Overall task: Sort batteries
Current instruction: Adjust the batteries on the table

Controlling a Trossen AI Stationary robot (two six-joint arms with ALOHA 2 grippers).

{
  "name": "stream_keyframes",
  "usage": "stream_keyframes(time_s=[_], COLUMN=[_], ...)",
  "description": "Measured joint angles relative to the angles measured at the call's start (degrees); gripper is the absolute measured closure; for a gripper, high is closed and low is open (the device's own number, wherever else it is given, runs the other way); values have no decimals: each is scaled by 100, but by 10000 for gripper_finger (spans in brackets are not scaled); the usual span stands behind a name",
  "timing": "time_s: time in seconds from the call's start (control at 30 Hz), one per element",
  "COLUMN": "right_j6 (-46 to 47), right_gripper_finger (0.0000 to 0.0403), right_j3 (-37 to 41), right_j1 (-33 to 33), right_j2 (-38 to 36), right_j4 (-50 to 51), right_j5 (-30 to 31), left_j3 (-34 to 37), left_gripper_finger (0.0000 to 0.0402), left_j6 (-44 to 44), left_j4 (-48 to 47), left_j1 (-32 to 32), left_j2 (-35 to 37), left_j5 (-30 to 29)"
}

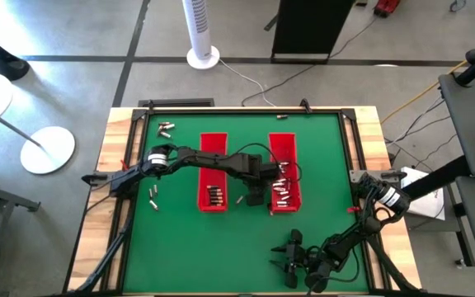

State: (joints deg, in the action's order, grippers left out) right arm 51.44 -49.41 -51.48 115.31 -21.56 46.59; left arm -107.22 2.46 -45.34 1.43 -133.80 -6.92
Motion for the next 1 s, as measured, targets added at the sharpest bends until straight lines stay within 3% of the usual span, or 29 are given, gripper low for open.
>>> stream_keyframes(time_s=[0.53,0.77,1.0], right_j6=[2,51,68], right_gripper_finger=[221,222,216], right_j3=[0,0,0], right_j1=[-2,-13,-45], right_j2=[0,0,0], right_j4=[0,-7,-16], right_j5=[0,2,0], left_j3=[2,40,740], left_gripper_finger=[402,402,402], left_j6=[-248,-575,-826], left_j4=[-166,421,1400], left_j1=[-632,-595,-555], left_j2=[123,208,282], left_j5=[0,-211,-363])
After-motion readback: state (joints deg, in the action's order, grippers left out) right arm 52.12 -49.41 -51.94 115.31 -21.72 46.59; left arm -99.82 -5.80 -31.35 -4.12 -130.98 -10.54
